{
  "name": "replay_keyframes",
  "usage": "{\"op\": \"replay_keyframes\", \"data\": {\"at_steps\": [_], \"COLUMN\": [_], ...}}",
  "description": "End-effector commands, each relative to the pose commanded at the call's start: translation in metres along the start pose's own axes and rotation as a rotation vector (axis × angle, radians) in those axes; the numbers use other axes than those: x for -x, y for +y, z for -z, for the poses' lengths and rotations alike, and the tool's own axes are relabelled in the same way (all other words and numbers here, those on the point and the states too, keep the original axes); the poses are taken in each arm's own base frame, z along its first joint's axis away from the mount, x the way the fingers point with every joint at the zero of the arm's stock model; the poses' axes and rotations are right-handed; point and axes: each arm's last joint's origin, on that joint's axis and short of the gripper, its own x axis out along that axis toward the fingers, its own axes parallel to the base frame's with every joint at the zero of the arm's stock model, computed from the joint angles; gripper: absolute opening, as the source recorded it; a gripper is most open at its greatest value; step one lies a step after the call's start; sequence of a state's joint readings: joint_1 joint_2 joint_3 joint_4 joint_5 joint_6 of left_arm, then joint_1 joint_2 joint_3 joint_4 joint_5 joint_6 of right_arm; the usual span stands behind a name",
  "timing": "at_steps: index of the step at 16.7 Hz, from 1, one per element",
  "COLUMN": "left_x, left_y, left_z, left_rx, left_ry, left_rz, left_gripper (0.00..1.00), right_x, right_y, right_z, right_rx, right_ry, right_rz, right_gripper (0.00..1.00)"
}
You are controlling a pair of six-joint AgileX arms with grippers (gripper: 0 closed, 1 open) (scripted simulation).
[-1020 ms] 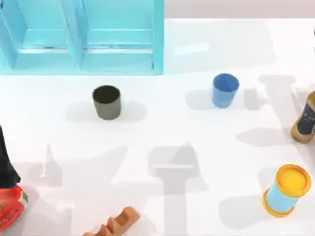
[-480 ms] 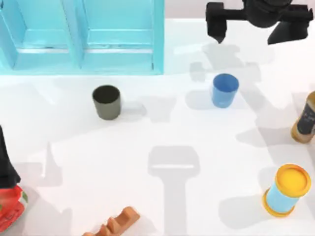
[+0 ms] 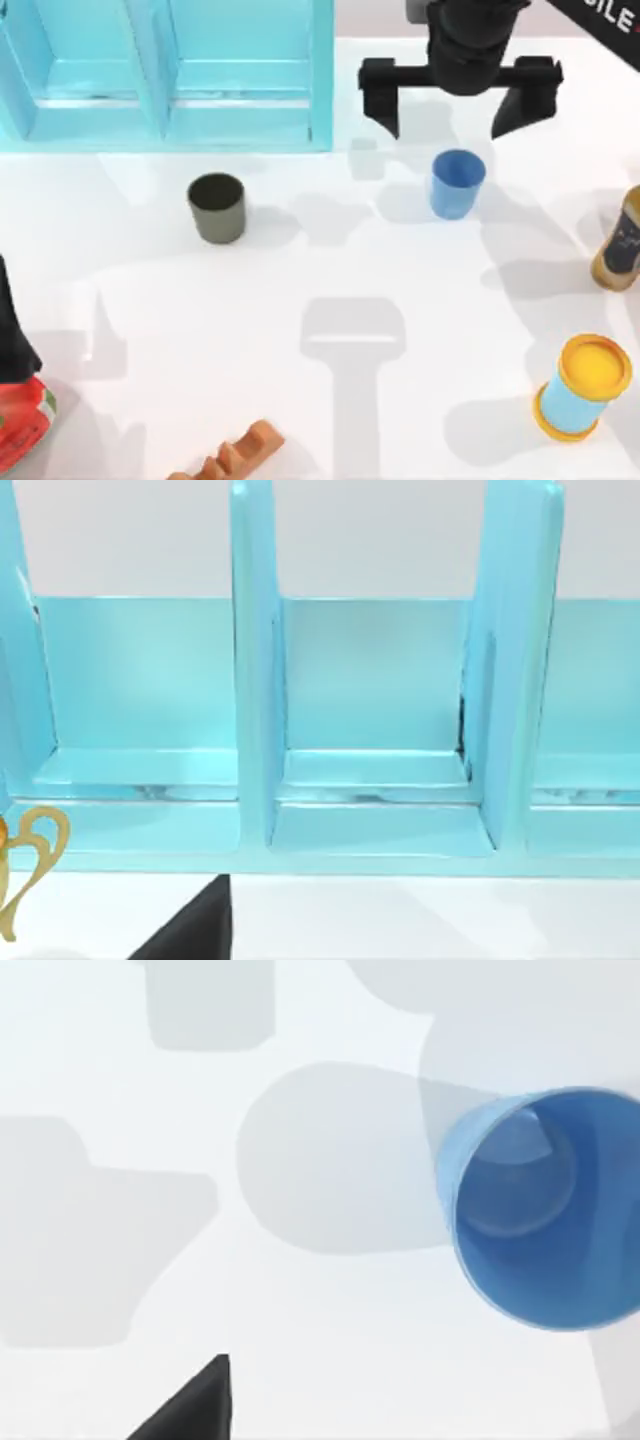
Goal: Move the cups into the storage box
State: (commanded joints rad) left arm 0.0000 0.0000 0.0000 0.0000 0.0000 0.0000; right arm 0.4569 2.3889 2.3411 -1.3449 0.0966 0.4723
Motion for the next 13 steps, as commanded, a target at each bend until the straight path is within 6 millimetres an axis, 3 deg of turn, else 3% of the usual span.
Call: {"op": "replay_keyframes", "data": {"at_steps": [6,13], "left_x": [0.000,0.000], "left_y": [0.000,0.000], "left_z": [0.000,0.000], "left_rx": [0.000,0.000], "left_ry": [0.000,0.000], "left_rz": [0.000,0.000], "left_gripper": [1.00,1.00], "right_x": [-0.006,-0.082], "right_y": [-0.002,0.001], "right_z": [-0.001,-0.002], "right_rx": [-0.002,0.000], "right_ry": [0.001,-0.003], "right_rz": [0.001,-0.002], "right_gripper": [1.00,1.00]}}
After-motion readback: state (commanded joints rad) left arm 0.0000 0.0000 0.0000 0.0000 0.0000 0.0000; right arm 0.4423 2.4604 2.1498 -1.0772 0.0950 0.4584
